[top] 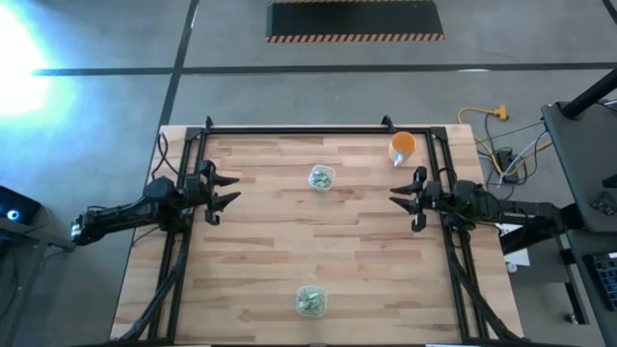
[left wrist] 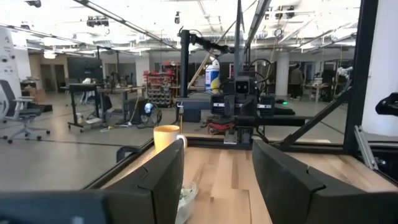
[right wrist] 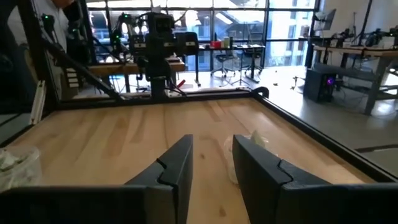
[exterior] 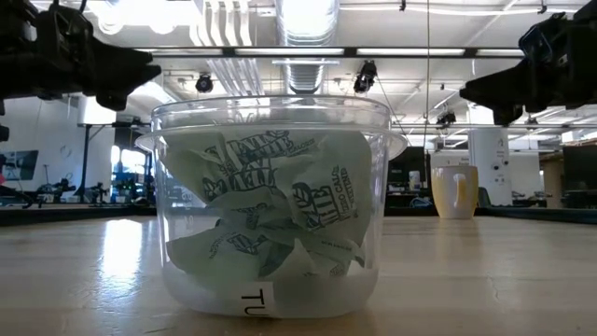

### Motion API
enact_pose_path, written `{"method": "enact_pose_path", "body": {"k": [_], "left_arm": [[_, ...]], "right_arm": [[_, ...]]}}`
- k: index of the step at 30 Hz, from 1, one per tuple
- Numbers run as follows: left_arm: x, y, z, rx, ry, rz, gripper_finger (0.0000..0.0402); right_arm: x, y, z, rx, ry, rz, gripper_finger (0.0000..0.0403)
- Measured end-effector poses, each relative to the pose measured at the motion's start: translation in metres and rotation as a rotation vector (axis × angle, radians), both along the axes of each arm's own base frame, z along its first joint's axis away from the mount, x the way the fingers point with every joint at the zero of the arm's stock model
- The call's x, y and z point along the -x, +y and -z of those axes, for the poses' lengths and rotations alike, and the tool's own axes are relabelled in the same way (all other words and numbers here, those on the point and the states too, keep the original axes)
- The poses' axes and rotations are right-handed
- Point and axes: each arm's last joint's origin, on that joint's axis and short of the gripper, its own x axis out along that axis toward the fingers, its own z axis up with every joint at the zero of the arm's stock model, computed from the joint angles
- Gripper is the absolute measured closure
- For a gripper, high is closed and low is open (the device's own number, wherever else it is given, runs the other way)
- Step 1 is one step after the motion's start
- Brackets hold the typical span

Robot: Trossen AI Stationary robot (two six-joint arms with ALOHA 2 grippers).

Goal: Pick and place items into bin
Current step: Return to Home Position

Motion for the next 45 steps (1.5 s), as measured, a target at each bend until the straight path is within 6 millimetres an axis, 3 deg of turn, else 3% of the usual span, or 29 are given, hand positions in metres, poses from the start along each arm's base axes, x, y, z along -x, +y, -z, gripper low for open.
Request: {"method": "enact_pose_path", "body": {"k": [12, 29, 45], "left_arm": [[-0.001, 0.000, 0.007, 0.009, 0.071, 0.000, 0.0227], [-0.004, -0.006, 0.004, 0.045, 0.039, 0.067, 0.0227], [-0.003, -0.005, 0.016, 0.018, 0.165, -0.062, 0.0227]], "right_arm": [[-0.004, 0.000, 0.006, -0.006, 0.069, -0.003, 0.0298], [-0.005, 0.000, 0.006, -0.004, 0.077, -0.003, 0.0298], [-0.005, 0.000, 0.006, -0.005, 0.077, -0.003, 0.0298]]}}
